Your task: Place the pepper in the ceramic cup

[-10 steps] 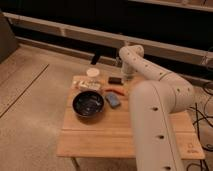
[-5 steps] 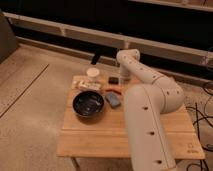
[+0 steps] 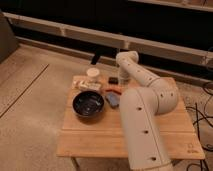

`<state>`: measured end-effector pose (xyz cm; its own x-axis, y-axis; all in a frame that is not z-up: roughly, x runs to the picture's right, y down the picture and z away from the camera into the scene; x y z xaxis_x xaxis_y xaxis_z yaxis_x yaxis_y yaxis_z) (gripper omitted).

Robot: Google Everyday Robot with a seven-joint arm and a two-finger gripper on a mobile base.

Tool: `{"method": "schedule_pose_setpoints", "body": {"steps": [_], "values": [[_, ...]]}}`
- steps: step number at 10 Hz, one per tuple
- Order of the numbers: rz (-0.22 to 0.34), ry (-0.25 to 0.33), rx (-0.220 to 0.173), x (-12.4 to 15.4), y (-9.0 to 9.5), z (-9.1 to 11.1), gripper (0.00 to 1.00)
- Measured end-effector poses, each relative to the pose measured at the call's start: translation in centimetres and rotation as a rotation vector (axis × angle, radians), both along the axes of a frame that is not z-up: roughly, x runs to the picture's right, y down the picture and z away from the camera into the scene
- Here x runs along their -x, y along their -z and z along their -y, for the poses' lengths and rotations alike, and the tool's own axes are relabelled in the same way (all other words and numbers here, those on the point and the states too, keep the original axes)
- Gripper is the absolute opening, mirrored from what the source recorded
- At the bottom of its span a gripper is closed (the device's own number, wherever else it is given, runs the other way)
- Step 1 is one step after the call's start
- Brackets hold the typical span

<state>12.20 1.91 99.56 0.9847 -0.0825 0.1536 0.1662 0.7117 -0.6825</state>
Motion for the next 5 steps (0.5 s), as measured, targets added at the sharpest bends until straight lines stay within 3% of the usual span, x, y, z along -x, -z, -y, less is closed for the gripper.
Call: {"method": "schedule_pose_setpoints", "body": {"steps": [2,5], "values": [[0.009,-0.011,0.015,0.3,-0.1,-0.6,0.64],[0.028,-0.044,0.032,0.1,0.0,-1.4,0.34]]}}
